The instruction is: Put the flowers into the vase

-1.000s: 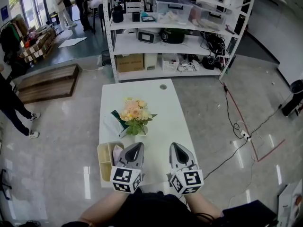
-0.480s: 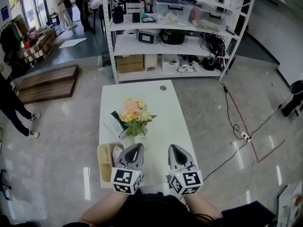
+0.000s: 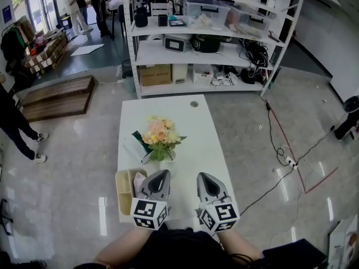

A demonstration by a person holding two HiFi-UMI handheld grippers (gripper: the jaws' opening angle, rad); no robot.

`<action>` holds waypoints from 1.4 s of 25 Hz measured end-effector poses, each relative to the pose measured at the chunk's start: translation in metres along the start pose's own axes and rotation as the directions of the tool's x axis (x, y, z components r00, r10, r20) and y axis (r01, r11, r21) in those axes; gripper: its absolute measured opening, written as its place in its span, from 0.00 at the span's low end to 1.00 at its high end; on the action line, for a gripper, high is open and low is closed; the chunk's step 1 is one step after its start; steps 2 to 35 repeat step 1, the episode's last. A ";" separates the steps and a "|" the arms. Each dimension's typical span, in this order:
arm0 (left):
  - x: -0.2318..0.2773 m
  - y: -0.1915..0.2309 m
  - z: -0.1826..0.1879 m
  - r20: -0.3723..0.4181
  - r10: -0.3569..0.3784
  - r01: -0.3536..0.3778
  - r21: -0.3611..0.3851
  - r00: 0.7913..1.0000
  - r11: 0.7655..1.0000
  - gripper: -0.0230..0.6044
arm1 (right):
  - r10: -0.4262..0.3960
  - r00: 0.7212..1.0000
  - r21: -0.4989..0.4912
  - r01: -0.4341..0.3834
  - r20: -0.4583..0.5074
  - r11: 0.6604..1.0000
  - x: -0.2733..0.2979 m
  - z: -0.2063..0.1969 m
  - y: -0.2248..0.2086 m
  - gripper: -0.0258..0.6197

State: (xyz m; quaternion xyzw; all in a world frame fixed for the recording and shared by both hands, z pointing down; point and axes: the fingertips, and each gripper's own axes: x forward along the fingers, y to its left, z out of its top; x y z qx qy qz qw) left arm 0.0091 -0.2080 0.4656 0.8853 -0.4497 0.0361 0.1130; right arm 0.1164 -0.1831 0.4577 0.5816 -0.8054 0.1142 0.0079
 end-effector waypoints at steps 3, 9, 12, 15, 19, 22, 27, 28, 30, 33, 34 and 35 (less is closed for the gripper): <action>0.000 0.000 0.000 -0.001 0.000 0.000 -0.001 1.000 1.000 0.04 | 0.004 1.000 0.000 -0.004 0.000 1.000 0.000 0.000 0.001 0.04; 0.000 0.000 0.000 -0.001 0.000 0.000 -0.001 1.000 1.000 0.04 | 0.004 1.000 0.000 -0.004 0.000 1.000 0.000 0.000 0.001 0.04; 0.000 0.000 0.000 -0.001 0.000 0.000 -0.001 1.000 1.000 0.04 | 0.004 1.000 0.000 -0.004 0.000 1.000 0.000 0.000 0.001 0.04; 0.000 0.000 0.000 -0.001 0.000 0.000 -0.001 1.000 1.000 0.04 | 0.004 1.000 0.000 -0.004 0.000 1.000 0.000 0.000 0.001 0.04; 0.000 0.000 0.000 -0.001 0.000 0.000 -0.001 1.000 1.000 0.04 | 0.004 1.000 0.000 -0.004 0.000 1.000 0.000 0.000 0.001 0.04; 0.000 0.000 0.000 -0.001 0.000 0.000 -0.001 1.000 1.000 0.04 | 0.004 1.000 0.000 -0.004 0.000 1.000 0.000 0.000 0.001 0.04; 0.000 0.000 0.000 -0.001 0.000 0.000 -0.001 1.000 1.000 0.04 | 0.004 1.000 0.000 -0.004 0.000 1.000 0.000 0.000 0.001 0.04; 0.000 0.000 0.000 -0.001 0.000 0.000 -0.001 1.000 1.000 0.04 | 0.004 1.000 0.000 -0.004 0.000 1.000 0.000 0.000 0.001 0.04; 0.000 0.000 0.000 -0.001 0.000 0.000 -0.001 1.000 1.000 0.04 | 0.004 1.000 0.000 -0.004 0.000 1.000 0.000 0.000 0.001 0.04; 0.000 0.000 0.000 -0.001 0.000 0.000 -0.001 1.000 1.000 0.04 | 0.004 1.000 0.000 -0.004 0.000 1.000 0.000 0.000 0.001 0.04; 0.000 0.000 0.000 -0.001 0.000 0.000 -0.001 1.000 1.000 0.04 | 0.004 1.000 0.000 -0.004 0.000 1.000 0.000 0.000 0.001 0.04; 0.000 0.000 0.000 -0.001 0.000 0.000 -0.001 1.000 1.000 0.04 | 0.004 1.000 0.000 -0.004 0.000 1.000 0.000 0.000 0.001 0.04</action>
